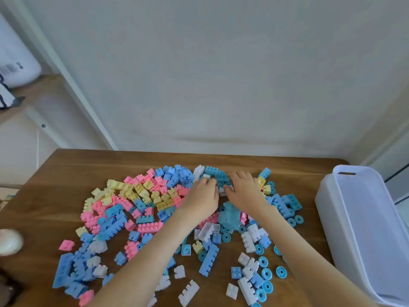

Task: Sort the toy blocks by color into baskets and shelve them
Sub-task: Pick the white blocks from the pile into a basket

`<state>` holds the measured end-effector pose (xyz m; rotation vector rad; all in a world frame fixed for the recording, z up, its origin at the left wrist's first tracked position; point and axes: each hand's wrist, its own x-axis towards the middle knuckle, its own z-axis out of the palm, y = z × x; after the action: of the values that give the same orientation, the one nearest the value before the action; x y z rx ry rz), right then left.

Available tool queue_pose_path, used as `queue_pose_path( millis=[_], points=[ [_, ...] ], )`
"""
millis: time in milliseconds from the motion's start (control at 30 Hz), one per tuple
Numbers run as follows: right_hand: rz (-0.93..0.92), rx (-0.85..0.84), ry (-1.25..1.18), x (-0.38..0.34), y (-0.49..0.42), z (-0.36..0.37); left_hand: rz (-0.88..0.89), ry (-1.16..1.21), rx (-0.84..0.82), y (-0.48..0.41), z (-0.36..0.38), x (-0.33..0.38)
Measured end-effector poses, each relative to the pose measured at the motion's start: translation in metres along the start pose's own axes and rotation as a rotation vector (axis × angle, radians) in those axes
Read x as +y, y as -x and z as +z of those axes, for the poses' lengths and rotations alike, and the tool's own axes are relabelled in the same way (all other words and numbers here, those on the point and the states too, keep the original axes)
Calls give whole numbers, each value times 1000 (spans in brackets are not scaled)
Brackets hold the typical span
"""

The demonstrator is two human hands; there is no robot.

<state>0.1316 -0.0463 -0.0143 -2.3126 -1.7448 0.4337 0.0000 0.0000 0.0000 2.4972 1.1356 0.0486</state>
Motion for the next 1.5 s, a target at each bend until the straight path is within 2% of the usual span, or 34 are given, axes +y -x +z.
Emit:
queue_pose_path(
  millis=[100, 267, 500, 767, 1000, 1167, 1300, 1367, 1500],
  points=[
    [-32, 74, 33, 10, -3, 11, 15, -34, 70, -5, 15, -8],
    [-105, 79, 154, 12, -9, 15, 46, -145, 192, -12, 33, -13],
    [-69, 173, 233, 0, 6, 7, 60, -178, 233, -2, 27, -2],
    [-3, 274, 252, -23, 91, -14, 101, -142, 288, 62, 22, 47],
    [84, 396, 303, 3, 165, -37, 223, 19, 421, 113, 36, 101],
    [278, 557, 374, 54, 205, -55, 330, -3, 334, 127, 50, 140],
    [430, 394, 398, 88, 220, -52, 388, 43, 235, 123, 57, 169],
    [417, 309, 463, 96, 219, -48, 394, 139, 169, 116, 58, 187],
    [347, 321, 504, 109, 212, -42, 393, 174, 44, 100, 63, 219]
  ],
)
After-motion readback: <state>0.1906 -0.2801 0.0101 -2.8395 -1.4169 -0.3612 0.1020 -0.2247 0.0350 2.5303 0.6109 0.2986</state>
